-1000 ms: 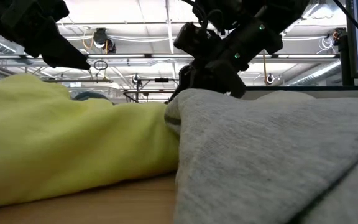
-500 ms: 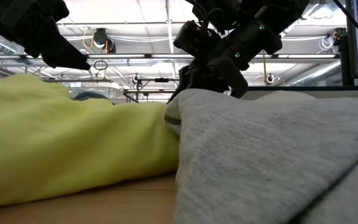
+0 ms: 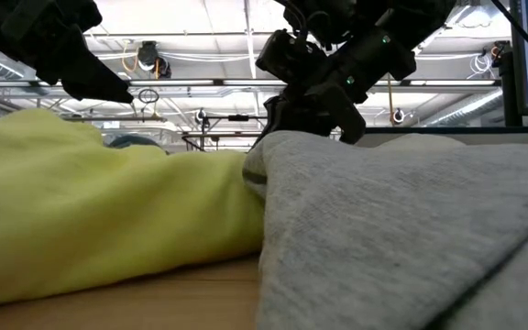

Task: Pick & Place Cloths
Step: Put the pink underwear into the black mesh basket

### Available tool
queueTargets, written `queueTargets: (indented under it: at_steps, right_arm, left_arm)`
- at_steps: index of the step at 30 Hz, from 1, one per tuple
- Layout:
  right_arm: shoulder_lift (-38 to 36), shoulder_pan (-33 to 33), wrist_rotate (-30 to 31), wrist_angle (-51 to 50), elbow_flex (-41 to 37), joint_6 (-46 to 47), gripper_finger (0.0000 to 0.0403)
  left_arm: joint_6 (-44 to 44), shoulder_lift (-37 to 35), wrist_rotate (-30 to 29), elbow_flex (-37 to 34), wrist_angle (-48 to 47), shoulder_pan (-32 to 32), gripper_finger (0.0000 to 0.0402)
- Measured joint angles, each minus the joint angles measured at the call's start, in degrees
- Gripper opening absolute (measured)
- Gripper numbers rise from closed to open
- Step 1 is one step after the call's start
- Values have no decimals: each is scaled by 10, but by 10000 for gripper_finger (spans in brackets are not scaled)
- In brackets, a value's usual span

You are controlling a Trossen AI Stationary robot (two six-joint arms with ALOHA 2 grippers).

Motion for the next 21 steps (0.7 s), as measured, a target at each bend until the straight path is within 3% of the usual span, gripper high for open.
queueTargets:
  at_steps: [21]
  right_arm:
    - [-36,29,2,78,5,-64,2]
  left_arm:
    - [-6,0,15,0,0,0,214]
